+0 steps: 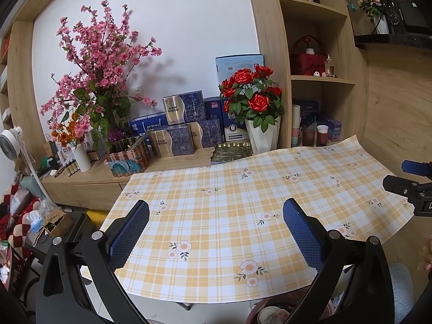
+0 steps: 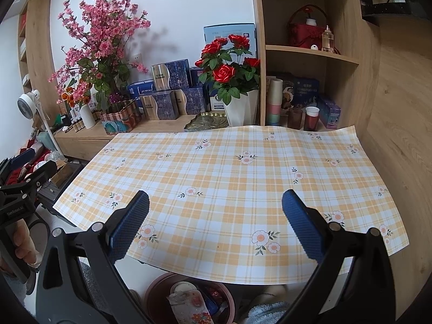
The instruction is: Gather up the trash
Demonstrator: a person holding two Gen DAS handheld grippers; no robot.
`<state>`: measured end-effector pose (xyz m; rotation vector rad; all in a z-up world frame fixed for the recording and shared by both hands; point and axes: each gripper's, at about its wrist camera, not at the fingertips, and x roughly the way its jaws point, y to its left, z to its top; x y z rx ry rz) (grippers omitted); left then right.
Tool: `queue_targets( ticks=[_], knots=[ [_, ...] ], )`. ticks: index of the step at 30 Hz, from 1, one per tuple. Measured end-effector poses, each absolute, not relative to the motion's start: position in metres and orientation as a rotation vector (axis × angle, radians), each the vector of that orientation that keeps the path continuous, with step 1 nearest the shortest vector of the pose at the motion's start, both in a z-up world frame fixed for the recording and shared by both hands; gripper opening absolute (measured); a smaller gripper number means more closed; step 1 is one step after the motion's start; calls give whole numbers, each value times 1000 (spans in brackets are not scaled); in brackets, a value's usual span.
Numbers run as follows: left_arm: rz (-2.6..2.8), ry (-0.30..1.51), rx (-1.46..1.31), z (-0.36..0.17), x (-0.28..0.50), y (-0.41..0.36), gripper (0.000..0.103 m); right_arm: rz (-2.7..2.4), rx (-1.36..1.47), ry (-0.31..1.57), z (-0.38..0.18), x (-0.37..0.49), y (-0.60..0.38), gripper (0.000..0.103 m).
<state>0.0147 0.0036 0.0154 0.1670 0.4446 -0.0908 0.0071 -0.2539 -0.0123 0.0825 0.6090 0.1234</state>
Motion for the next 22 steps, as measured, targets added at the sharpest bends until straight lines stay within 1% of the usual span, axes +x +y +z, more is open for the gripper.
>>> queue_targets(
  ticks=[22],
  knots=[
    [-37, 436, 181, 17, 15, 6, 97, 117, 81, 606, -1, 9, -256, 97]
  ],
)
